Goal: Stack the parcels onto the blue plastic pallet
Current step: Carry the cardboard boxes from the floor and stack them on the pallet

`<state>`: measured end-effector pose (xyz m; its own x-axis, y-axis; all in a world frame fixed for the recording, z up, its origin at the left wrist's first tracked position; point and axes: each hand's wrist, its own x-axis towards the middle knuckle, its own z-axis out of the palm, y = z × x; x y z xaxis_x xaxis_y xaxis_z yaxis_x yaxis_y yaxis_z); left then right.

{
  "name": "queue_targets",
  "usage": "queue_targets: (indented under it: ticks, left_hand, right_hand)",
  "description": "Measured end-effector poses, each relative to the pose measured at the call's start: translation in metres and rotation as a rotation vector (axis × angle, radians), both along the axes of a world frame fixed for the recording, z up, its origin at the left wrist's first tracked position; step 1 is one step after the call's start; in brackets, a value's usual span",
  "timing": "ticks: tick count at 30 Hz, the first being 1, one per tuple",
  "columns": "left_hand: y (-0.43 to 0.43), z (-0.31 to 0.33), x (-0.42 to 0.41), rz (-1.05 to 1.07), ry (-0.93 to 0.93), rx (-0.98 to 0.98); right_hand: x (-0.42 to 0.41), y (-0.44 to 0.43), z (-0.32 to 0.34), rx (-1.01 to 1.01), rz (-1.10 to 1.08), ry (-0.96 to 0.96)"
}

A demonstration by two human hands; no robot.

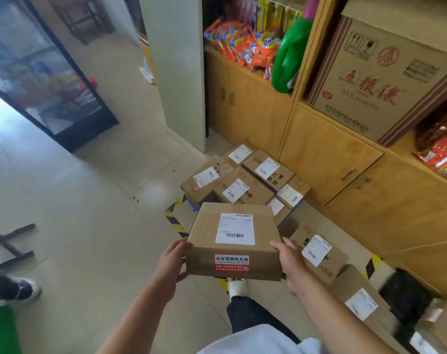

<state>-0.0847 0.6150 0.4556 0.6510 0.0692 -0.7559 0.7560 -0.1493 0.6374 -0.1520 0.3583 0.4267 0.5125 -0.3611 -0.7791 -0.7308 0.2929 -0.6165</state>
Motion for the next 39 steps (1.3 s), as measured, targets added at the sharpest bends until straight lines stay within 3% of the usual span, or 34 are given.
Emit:
queue_targets:
  ticks: [11, 18, 24, 29, 35, 39]
  left_hand:
    - [-0.002, -0.03, 0.183, -0.232, 0.061, 0.057]
    - [-0.027, -0.113, 0.285, -0.36, 0.194, 0.057]
    - [-0.077, -0.231, 0.383, -0.531, 0.18, 0.062]
    - [-0.139, -0.382, 0.459, -0.642, 0.066, 0.053]
    - [-0.22, -0.495, 0.488, -0.78, -0.12, -0.06]
    - [-0.245, -0.547, 0.49, -0.857, -0.198, -0.139]
  right_hand:
    - [0.134, 0.012, -0.029, 0.019, -0.127, 0.107]
    - [0.191, 0.028, -0.095, 0.003, -0.402, 0.211]
    - [0.256, 0.019, -0.212, 0.032, -0.591, 0.229]
    - [0.314, -0.029, -0.342, -0.013, -0.698, 0.102]
    - [0.349, -0.088, -0.476, -0.153, -0.654, -0.039]
    - [0.353, -0.113, -0.523, -0.194, -0.715, -0.197]
